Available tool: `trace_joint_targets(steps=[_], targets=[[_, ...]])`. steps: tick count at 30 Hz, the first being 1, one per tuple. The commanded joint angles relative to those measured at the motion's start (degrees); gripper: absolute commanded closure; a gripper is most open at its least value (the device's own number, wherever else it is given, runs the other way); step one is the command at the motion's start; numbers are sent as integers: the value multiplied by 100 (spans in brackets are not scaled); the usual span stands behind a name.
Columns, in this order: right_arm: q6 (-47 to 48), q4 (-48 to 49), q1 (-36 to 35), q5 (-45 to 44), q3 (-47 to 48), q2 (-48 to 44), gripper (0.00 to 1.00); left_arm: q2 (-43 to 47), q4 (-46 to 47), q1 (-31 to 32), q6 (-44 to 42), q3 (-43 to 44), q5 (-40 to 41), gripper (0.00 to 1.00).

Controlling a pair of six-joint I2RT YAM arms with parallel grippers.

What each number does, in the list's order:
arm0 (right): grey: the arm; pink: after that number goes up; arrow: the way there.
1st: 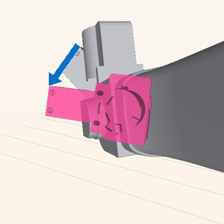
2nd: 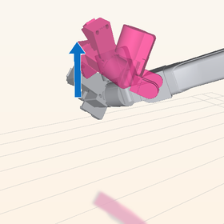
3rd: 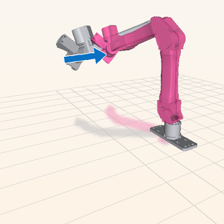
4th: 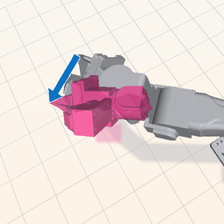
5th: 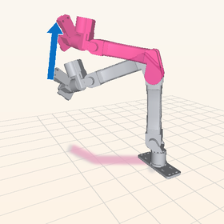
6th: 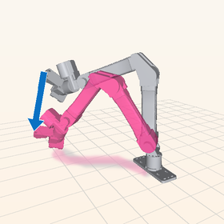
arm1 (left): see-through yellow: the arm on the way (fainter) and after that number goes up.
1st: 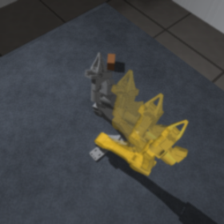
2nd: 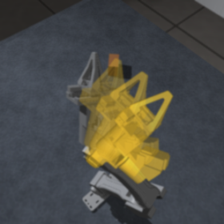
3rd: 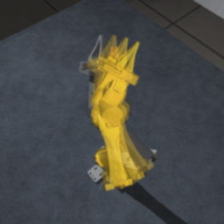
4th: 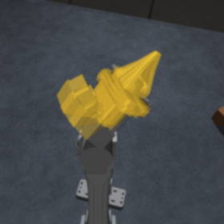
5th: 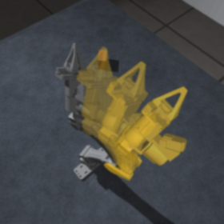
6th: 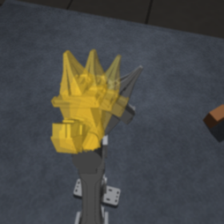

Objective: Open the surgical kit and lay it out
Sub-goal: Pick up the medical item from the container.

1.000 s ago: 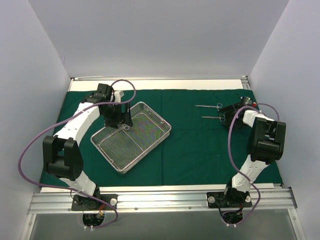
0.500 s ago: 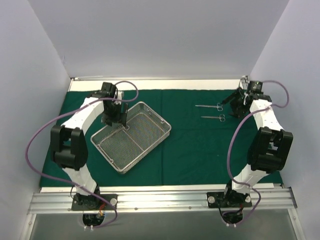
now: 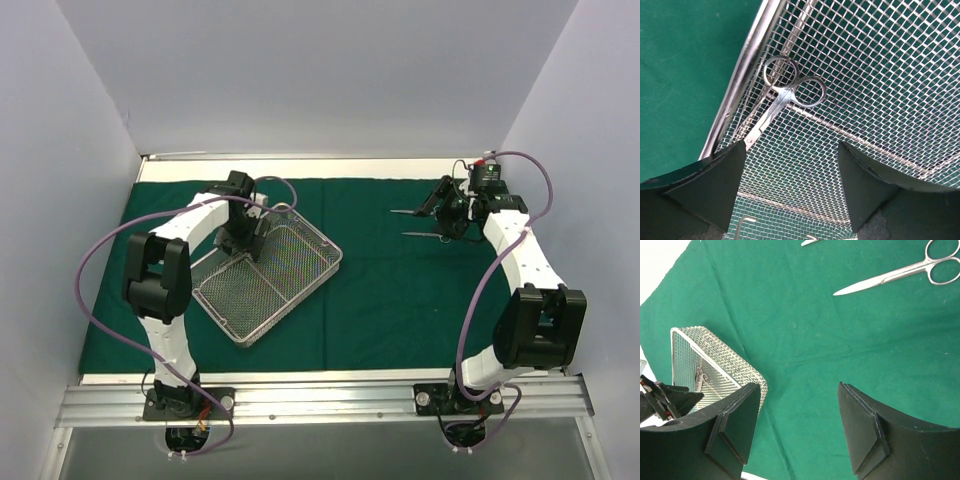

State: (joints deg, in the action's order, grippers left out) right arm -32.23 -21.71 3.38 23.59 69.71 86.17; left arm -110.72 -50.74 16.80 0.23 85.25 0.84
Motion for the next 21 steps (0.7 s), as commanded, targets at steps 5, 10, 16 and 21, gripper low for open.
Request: trace_joint_targets(steps=[5, 10, 16, 21], targets=[[208, -34, -21, 145, 86, 5, 37, -205, 345, -19, -295, -17, 65, 16], [173, -8, -74, 145, 60, 40, 37, -309, 398, -36, -445, -9, -84, 16], [147, 36, -74, 110, 7, -13, 37, -591, 337, -45, -410, 0, -435, 17], [129, 9, -65, 75, -54, -65, 37, -776, 293, -36, -252, 0, -751, 17]])
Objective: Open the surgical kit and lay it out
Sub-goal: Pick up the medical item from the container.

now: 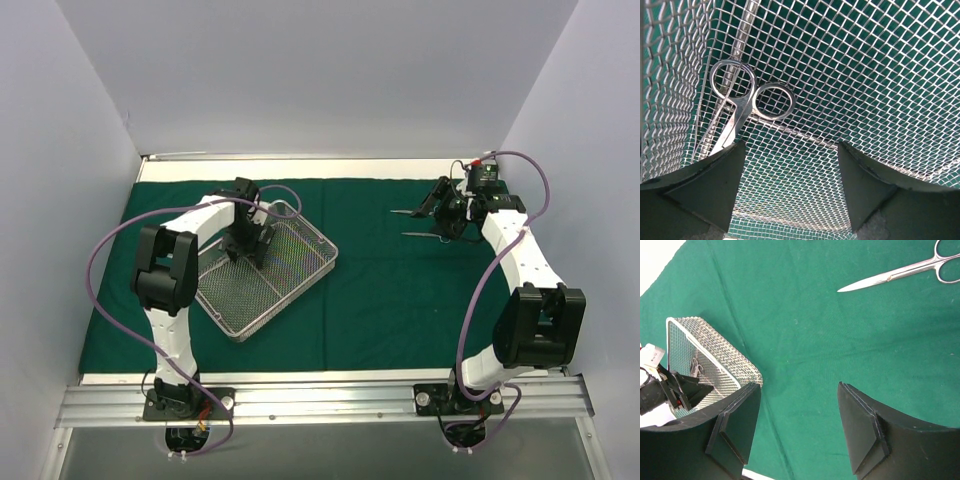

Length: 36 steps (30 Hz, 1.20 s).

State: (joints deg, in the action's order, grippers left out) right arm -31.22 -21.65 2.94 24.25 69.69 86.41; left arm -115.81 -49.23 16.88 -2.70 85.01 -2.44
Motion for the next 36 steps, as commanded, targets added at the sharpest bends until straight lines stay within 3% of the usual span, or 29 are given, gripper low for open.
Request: trace_joint_targets(steps=[1, 5, 6, 7, 12, 21, 36], targets=[[20, -6, -13, 10, -61, -89, 37, -267, 116, -19, 50, 24, -407, 18], [20, -15, -13, 10, -70, -89, 37, 110, 212, 191, 147, 7, -337, 27], [2, 3, -21, 10, -78, -89, 37, 207, 212, 262, 190, 33, -258, 36], [-7, 12, -13, 10, -96, -89, 37, 364, 212, 341, 200, 94, 39, 39], [-68, 99, -22, 80, -158, -89, 37, 594, 292, 711, 393, 349, 700, 45], [-16, 12, -22, 62, -202, -195, 37, 217, 221, 702, 340, 736, 946, 46], [-7, -23, 23, 71, -236, -230, 37, -504, 151, 430, 323, 956, 569, 52]])
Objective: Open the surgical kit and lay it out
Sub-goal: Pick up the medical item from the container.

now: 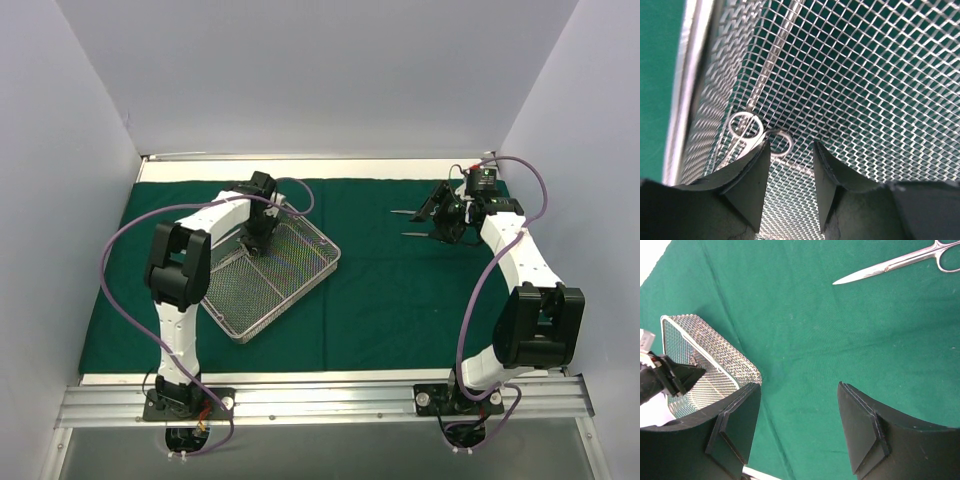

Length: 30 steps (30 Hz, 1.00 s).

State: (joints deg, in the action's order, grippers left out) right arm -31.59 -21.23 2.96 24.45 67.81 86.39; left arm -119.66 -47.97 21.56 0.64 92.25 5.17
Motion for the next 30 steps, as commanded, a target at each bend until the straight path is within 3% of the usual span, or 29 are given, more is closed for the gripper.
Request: trace_joint_targets(steps=[1, 10, 11, 17, 19, 30], targets=[[31, -65, 29, 51, -49, -219, 37, -172, 50, -38, -3, 215, -209, 52], [-5, -56, 29, 25, -66, -228, 37, -471, -72, -64, 58, 127, -385, 66], [-5, -56, 29, 25, -66, -237, 37, -497, -81, -56, 76, 109, -394, 73], [-31, -39, 38, 7, -84, -263, 37, -445, -20, -64, 120, -5, -394, 85], [-48, -21, 29, 7, -93, -263, 37, -383, -90, -64, 103, 65, -359, 97], [-57, 93, -129, 139, 48, -87, 37, 495, -854, -47, 278, 706, -911, 98]])
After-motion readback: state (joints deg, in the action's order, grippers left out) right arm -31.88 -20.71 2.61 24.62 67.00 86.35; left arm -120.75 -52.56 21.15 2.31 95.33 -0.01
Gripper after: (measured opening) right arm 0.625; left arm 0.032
